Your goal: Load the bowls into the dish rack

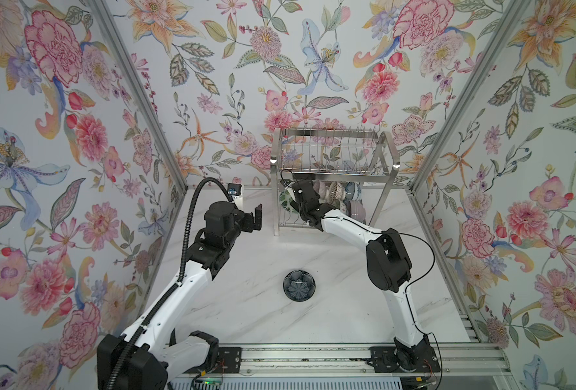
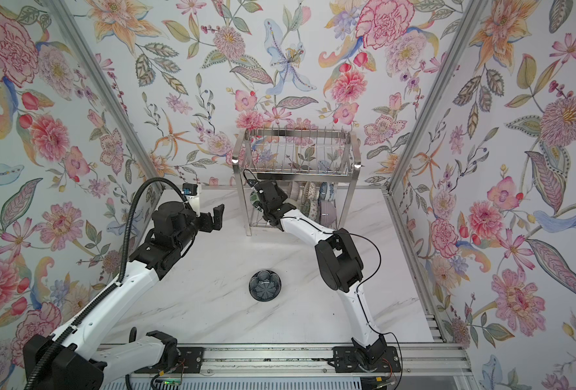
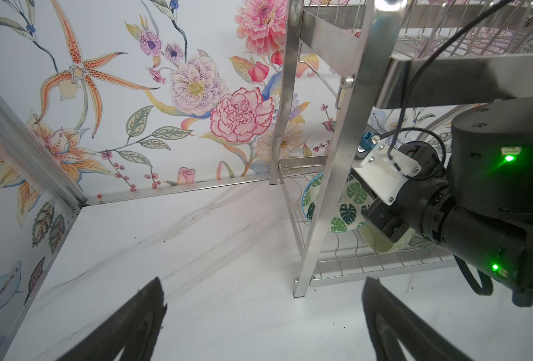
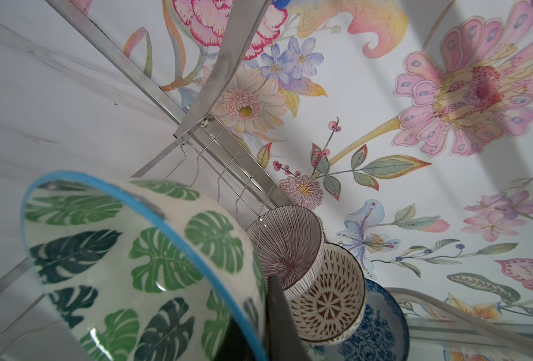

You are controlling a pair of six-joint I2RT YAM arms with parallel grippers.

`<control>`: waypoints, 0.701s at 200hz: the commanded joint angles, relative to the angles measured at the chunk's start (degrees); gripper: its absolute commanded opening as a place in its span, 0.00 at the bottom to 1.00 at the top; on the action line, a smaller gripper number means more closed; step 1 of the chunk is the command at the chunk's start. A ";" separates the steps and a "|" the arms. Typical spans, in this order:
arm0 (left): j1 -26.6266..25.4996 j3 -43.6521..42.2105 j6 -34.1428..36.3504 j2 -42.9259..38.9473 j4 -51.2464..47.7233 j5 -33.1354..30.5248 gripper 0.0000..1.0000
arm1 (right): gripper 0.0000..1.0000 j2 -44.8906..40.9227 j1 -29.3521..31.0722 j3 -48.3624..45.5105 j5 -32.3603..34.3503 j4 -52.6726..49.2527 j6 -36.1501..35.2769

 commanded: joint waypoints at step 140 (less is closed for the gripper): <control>0.71 -0.77 -0.77 0.34 1.08 1.13 0.99 | 0.00 3.75 -3.59 0.10 2.08 15.16 -1.29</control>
